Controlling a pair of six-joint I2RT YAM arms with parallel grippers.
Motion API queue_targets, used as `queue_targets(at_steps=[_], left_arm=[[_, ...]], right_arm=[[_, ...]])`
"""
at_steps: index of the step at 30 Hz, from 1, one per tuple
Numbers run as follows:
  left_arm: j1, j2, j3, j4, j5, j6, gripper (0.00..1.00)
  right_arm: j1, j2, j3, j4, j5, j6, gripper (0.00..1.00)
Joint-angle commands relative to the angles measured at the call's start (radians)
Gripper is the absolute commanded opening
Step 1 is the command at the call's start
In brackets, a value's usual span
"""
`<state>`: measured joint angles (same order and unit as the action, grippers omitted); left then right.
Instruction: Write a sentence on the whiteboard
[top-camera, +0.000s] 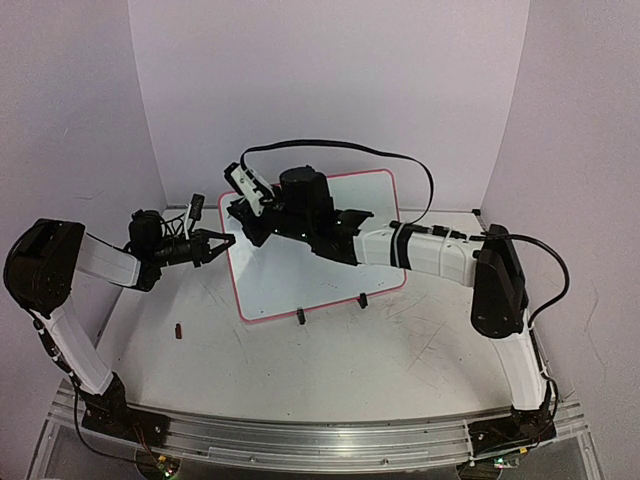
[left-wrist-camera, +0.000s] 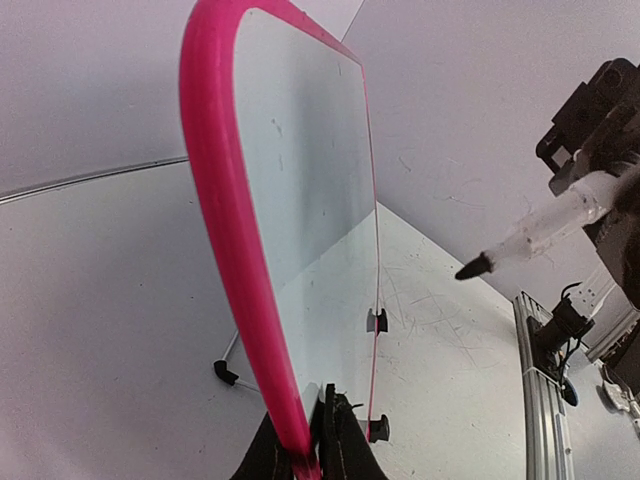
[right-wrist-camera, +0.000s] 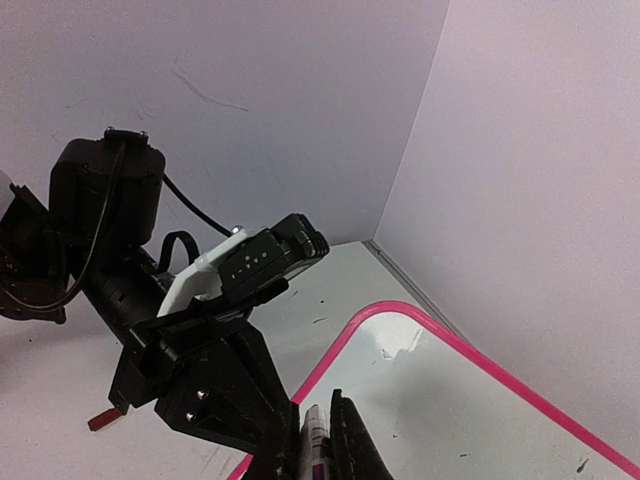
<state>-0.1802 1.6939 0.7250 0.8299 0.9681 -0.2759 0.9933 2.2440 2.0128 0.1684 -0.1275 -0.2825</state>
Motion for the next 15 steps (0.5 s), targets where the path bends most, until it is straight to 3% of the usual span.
queue_targets(at_steps=[1, 15], left_arm=[[-0.001, 0.010, -0.006, 0.022, -0.070, 0.123, 0.00], [-0.002, -0.006, -0.012, 0.023, -0.070, 0.119, 0.00]], right_arm=[[-0.003, 0.030, 0.074, 0.026, 0.025, -0.022, 0.00], [-0.003, 0.079, 0.150, 0.005, 0.055, -0.024, 0.00]])
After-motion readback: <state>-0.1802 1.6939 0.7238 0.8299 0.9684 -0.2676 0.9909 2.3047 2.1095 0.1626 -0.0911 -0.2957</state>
